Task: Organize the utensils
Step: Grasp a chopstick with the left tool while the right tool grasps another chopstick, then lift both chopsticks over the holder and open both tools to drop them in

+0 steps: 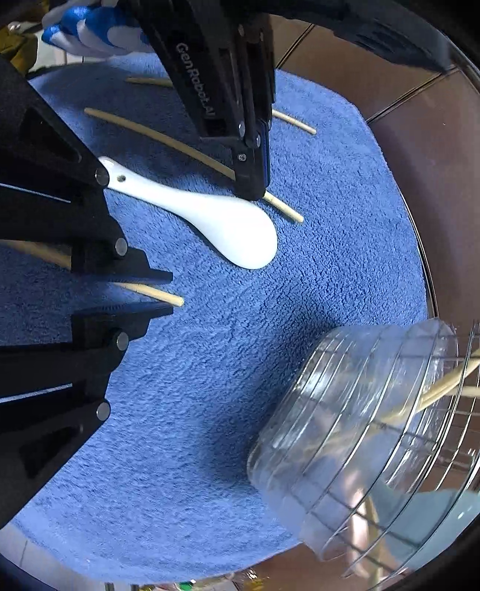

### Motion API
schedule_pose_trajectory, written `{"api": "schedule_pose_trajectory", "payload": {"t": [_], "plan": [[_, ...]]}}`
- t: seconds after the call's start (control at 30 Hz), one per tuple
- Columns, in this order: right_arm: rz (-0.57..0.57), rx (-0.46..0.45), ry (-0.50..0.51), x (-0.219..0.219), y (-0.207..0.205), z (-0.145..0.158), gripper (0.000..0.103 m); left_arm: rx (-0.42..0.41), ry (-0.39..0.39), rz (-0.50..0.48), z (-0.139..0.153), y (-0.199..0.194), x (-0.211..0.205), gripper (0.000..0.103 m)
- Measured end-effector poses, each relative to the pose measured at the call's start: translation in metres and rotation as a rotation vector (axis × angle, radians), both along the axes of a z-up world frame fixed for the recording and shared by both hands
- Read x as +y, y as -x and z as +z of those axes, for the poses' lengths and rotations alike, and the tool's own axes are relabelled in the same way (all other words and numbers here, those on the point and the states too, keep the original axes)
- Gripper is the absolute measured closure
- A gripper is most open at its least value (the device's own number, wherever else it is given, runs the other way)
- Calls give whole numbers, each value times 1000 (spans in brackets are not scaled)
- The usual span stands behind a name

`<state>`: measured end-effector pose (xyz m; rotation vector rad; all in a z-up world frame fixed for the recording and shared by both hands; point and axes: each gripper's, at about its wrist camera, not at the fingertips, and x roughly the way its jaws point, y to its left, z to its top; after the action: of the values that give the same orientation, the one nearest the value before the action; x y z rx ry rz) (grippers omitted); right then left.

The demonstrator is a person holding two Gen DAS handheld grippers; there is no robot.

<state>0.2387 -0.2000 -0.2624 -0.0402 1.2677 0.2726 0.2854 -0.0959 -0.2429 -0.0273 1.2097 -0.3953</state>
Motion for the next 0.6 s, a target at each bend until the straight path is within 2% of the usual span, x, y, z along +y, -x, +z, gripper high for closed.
{"api": "schedule_pose_trajectory", "payload": {"t": [0.3, 0.6], "plan": [[-16, -59, -115, -5, 30, 22, 96, -115, 103, 14, 26, 30, 22, 98], [8, -270, -234, -17, 86, 76, 97, -247, 192, 20, 68, 62, 36, 98]]}}
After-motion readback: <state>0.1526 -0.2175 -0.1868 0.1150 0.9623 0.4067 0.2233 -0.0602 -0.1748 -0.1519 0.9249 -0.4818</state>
